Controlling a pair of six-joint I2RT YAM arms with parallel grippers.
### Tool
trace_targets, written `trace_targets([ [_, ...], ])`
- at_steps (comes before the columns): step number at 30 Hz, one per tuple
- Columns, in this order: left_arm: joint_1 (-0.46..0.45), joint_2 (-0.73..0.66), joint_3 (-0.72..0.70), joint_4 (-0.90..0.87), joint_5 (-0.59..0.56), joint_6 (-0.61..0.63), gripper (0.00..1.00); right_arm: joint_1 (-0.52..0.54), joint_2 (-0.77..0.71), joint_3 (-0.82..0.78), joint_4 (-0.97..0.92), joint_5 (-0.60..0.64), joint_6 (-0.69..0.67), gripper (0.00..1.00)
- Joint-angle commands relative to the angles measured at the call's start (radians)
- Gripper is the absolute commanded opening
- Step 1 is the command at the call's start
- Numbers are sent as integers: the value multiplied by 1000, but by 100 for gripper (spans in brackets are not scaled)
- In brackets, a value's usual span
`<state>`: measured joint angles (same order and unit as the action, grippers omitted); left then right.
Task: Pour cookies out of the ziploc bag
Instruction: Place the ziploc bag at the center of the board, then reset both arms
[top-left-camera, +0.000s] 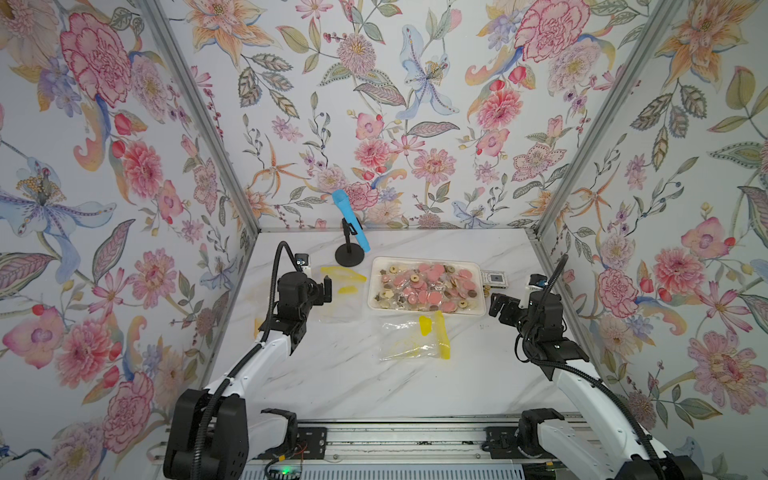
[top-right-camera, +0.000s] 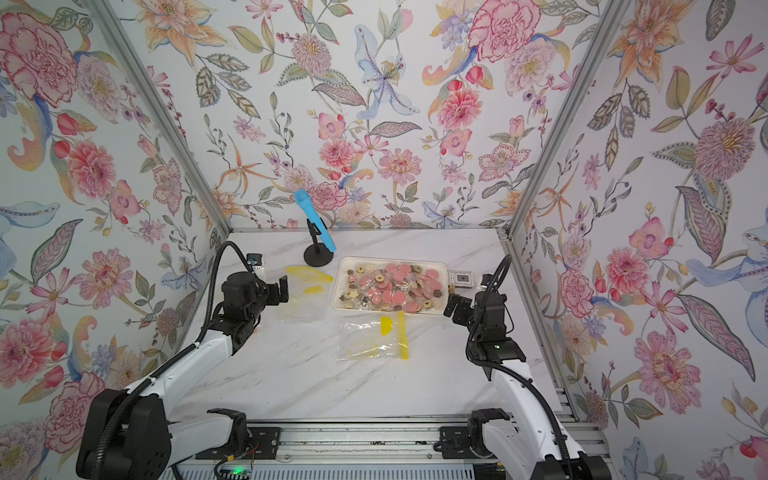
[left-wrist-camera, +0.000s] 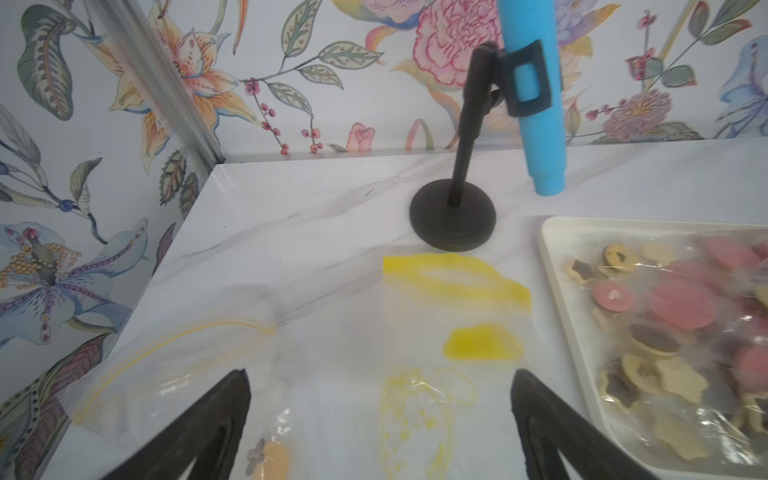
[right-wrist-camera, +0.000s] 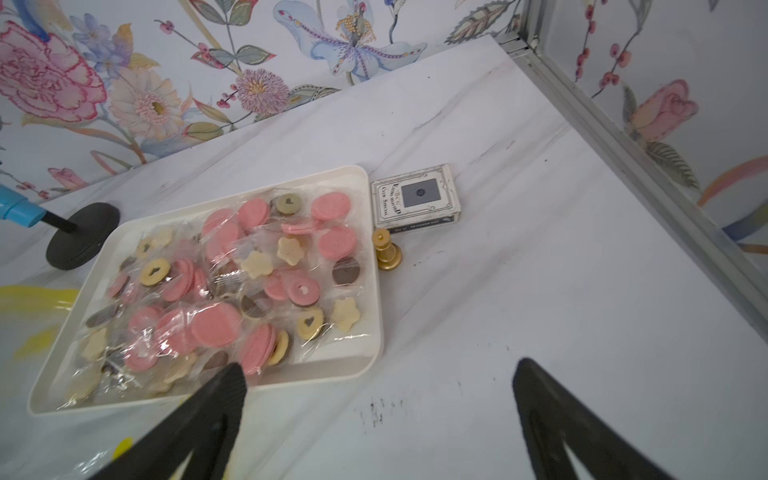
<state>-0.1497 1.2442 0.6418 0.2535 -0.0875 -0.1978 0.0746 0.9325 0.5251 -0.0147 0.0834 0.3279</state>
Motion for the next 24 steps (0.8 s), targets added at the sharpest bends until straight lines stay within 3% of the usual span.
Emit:
trace_targets([
  [1, 41, 25, -73, 228, -12, 99, 100, -78, 26, -53, 162, -48, -17, 100],
  [6, 86, 94, -253, 621, -18, 224, 100, -145, 81, -140, 390, -14, -71, 100],
  [12, 171, 218, -337, 886, 38, 160, 100, -149, 218, -215, 630, 118, -161, 100],
  [19, 177, 263, -409, 1056, 98, 177, 100, -142, 378, -303, 979, 97, -183, 100],
  [22, 174, 338, -472, 1244, 109, 184, 100, -118, 425, -279, 1000, 64, -230, 99],
  [24, 173, 291, -464, 1165, 75, 172, 100, -90, 491, -300, 1110, 65, -271, 98],
])
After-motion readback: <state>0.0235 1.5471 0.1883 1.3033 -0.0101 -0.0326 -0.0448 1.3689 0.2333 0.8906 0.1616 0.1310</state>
